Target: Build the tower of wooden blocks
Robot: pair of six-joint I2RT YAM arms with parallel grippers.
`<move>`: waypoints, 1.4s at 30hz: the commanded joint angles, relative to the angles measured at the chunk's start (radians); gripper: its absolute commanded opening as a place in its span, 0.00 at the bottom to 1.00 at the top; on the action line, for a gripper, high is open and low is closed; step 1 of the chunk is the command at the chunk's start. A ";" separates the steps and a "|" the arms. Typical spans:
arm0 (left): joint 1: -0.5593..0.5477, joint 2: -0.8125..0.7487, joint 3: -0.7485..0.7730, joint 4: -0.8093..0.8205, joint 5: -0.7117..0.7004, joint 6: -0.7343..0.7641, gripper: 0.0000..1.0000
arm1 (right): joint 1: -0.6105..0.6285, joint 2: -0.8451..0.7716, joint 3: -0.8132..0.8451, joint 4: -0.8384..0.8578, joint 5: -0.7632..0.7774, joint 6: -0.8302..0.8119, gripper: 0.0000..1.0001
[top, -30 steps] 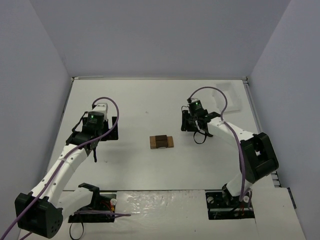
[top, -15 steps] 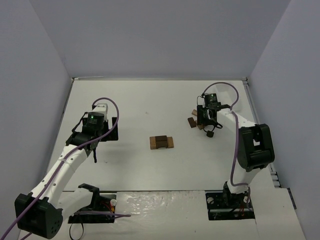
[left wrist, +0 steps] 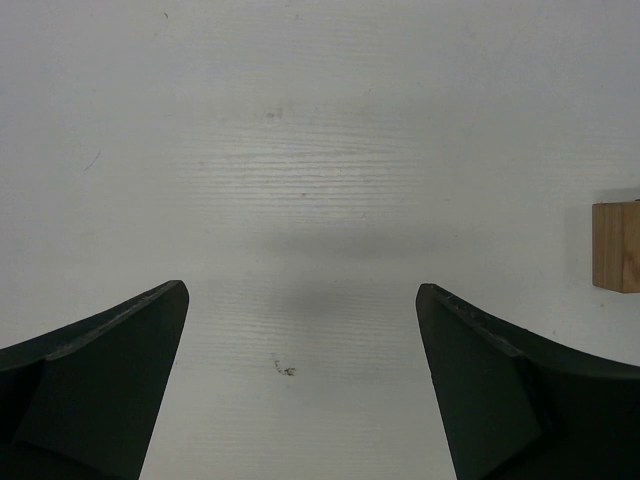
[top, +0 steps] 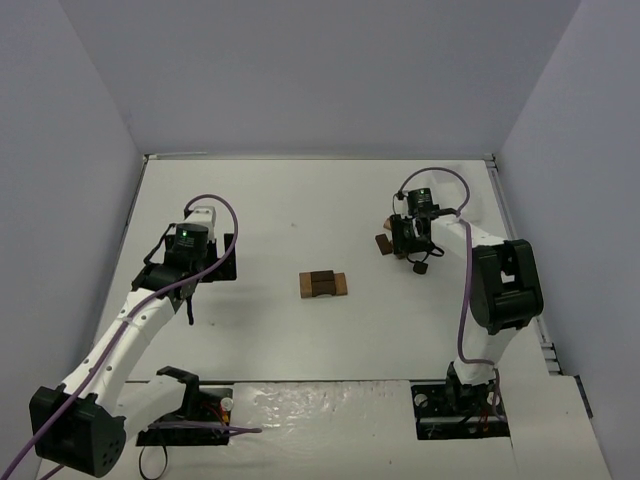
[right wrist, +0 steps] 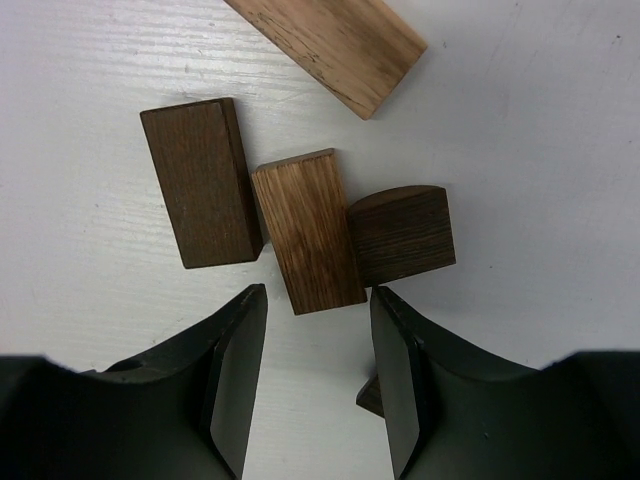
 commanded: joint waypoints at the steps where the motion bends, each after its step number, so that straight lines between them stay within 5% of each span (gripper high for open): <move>1: 0.006 -0.009 0.031 0.046 -0.001 0.015 0.97 | -0.002 0.016 0.038 -0.003 -0.004 -0.022 0.43; 23: 0.006 -0.005 0.029 0.042 -0.007 0.017 0.97 | 0.001 0.043 0.091 -0.003 0.020 -0.039 0.43; 38: 0.006 -0.005 0.028 0.041 -0.005 0.015 0.97 | 0.002 0.064 0.096 -0.004 0.014 -0.068 0.30; 42: 0.006 -0.003 0.028 0.042 -0.003 0.017 0.97 | 0.005 0.063 0.094 -0.005 0.015 -0.068 0.35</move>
